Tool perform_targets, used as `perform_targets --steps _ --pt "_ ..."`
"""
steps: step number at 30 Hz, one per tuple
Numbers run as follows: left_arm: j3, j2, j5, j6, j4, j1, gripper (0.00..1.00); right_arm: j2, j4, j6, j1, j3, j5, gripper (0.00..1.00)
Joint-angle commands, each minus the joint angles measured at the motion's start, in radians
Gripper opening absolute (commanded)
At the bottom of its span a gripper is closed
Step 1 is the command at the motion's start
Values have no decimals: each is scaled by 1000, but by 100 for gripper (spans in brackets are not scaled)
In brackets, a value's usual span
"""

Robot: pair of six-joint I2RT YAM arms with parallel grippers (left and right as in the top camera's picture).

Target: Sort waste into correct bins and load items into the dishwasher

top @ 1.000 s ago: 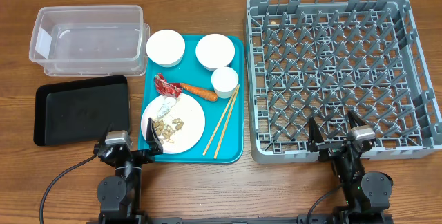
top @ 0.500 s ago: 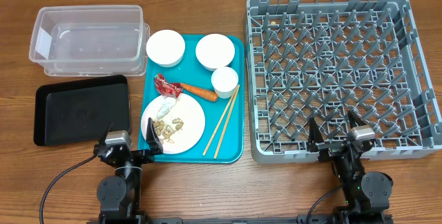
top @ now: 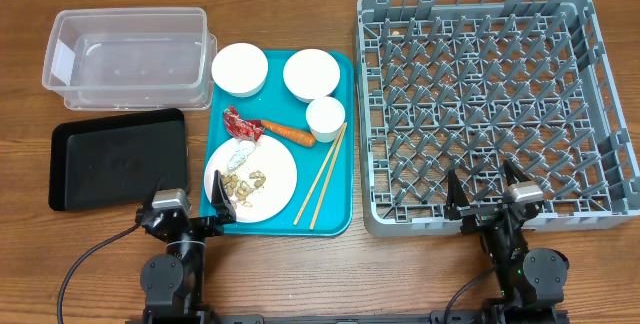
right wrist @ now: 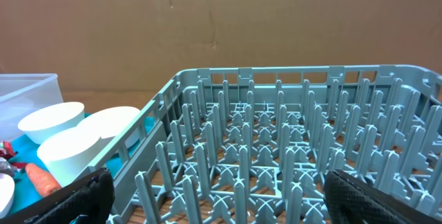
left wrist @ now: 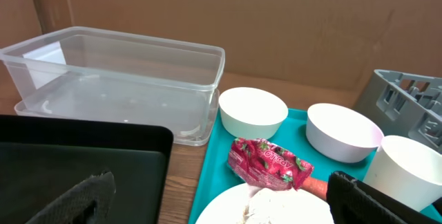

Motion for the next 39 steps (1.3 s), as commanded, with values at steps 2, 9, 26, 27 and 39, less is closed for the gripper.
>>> perform_targets --steps 2,9,26,27,39 --pt "2 -8 71 -23 -5 -6 100 -8 6 127 -1 -10 -1 100" --pt "83 -6 82 -90 -135 -6 100 -8 -156 180 -1 96 -2 100" --pt "742 584 136 12 -641 -6 100 416 -604 183 -1 656 -11 100" --pt "809 662 151 38 -702 -6 100 495 -664 183 -1 718 -13 100" --pt "1285 1300 169 34 -1070 -6 100 1140 -1100 146 -3 1218 33 100"
